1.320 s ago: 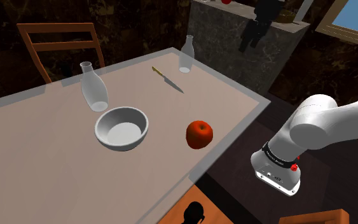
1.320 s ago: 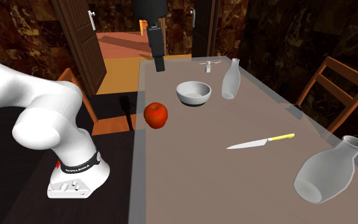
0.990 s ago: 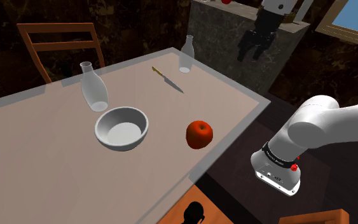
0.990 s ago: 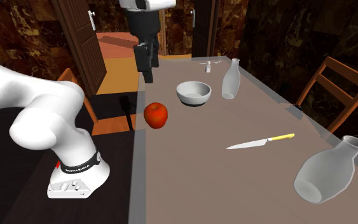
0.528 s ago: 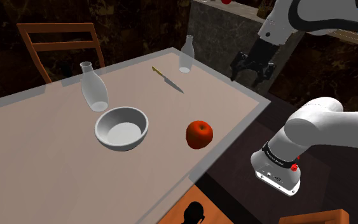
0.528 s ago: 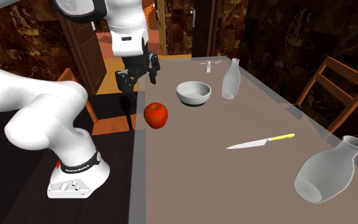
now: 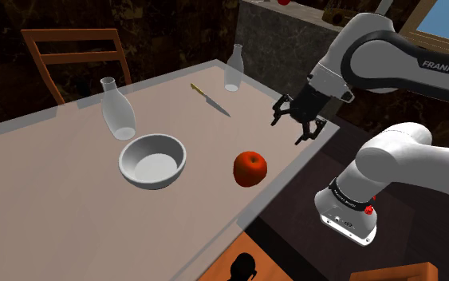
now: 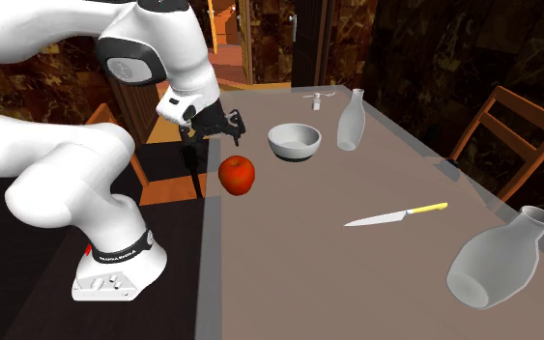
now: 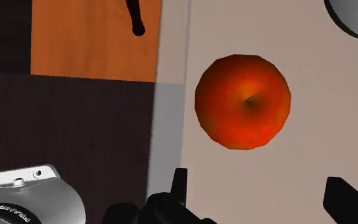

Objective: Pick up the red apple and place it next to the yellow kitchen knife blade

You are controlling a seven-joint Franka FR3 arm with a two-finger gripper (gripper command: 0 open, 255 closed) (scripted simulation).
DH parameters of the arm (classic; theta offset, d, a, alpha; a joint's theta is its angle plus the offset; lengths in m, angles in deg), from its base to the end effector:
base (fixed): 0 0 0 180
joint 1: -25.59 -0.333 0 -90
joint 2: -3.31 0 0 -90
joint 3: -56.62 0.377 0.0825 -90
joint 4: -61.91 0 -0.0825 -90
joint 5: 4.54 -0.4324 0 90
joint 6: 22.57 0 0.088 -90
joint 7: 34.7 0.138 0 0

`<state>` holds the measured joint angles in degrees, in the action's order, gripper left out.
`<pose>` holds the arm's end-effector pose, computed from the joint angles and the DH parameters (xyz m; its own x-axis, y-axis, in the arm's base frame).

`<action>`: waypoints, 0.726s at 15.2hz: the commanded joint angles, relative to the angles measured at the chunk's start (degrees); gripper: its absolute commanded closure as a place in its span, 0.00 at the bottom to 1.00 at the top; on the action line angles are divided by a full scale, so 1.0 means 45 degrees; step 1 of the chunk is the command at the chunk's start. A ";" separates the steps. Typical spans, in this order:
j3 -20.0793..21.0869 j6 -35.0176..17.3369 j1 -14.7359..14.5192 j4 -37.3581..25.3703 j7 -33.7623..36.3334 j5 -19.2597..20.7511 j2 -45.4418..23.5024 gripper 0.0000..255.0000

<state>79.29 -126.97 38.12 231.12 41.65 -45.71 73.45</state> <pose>0.2291 0.0914 0.4100 0.0415 -0.9513 -0.3055 -0.9900 0.0021 -0.1411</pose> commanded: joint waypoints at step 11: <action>0.5402 -0.3618 -0.0266 0.0738 0.6335 -0.6332 -0.1320 0.00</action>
<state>102.57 -142.21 36.89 234.35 70.50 -72.99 68.41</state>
